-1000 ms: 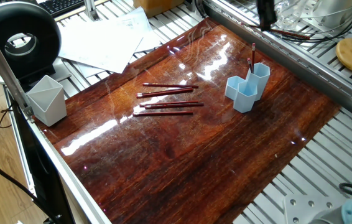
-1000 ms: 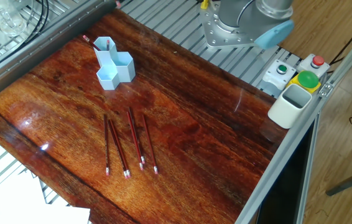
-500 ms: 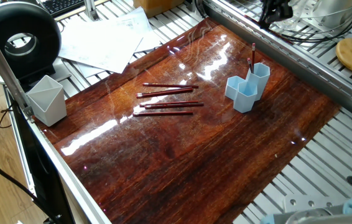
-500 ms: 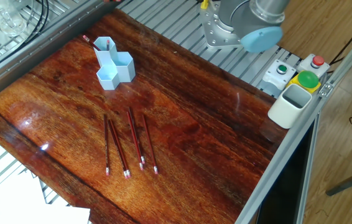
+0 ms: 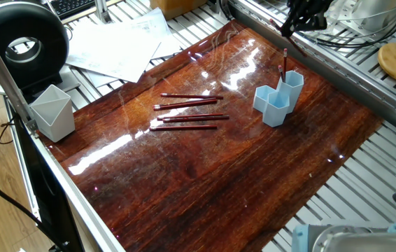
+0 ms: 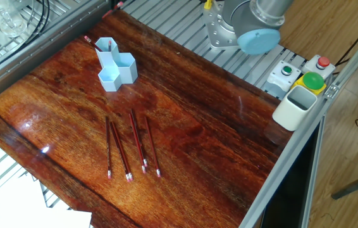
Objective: Put the pen into the pen holder
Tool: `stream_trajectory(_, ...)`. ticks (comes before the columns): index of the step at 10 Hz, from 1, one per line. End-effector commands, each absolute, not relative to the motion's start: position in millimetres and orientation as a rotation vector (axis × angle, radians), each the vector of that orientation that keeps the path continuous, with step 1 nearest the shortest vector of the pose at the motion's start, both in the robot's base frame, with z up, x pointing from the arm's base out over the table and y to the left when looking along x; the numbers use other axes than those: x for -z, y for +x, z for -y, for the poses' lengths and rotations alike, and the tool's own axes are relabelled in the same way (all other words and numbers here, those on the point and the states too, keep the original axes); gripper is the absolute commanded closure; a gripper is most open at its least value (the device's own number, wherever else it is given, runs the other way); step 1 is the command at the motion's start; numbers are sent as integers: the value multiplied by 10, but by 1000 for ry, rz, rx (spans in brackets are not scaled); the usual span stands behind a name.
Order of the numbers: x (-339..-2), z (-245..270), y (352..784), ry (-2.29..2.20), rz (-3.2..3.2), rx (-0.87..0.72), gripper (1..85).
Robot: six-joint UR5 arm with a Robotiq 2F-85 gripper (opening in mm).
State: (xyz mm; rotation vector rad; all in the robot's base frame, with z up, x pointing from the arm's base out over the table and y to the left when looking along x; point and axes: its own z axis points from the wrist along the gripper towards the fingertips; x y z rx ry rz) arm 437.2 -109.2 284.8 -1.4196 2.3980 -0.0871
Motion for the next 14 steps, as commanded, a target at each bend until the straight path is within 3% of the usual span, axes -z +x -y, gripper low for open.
stream_trajectory(1,-2779,1051,4452,-1422,-2280,34,847)
stream_trajectory(10,-2536,1226,4197,-1425,-2389,14,847)
stream_trajectory(12,-2474,1681,4129,-1409,-2520,206,847)
stream_trajectory(14,-2547,2390,4015,-1363,-2676,550,847)
